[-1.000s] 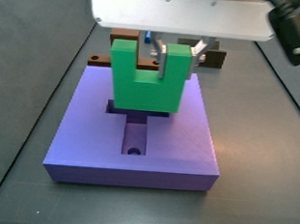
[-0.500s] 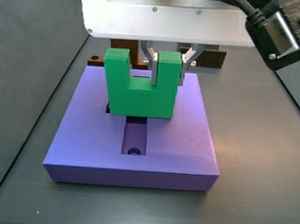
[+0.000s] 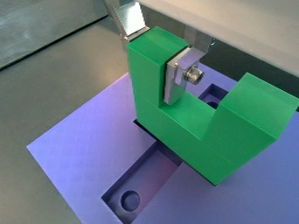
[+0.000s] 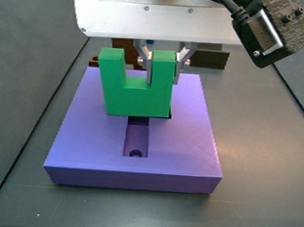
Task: Pick up the green object. Move up. Move to above the board. Insert the green object.
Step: Insert the green object.
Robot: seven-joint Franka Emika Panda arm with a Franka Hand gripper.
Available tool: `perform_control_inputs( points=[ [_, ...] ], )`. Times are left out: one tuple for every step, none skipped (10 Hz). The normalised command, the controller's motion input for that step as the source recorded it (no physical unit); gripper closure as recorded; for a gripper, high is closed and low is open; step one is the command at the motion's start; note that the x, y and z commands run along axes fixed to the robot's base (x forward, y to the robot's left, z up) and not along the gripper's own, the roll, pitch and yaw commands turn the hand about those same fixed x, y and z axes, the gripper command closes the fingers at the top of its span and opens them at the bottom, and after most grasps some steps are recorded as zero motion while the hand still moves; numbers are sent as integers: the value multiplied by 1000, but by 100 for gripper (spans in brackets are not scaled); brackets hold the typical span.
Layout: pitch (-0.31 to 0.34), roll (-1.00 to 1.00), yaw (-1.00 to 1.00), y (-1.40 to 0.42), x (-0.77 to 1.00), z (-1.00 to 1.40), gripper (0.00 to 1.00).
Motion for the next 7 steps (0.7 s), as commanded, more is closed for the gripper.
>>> perform_control_inputs(
  points=[
    [0, 211, 91, -111, 0, -223, 100],
    [0, 237, 91, -111, 0, -291, 100],
    [0, 261, 114, -94, 0, -311, 100],
    [0, 257, 94, -97, 11, -326, 100],
    [26, 249, 34, -103, 91, -383, 100],
    [99, 273, 0, -134, 100, -677, 100],
    [60, 127, 0, -83, 46, -966, 100]
  ],
)
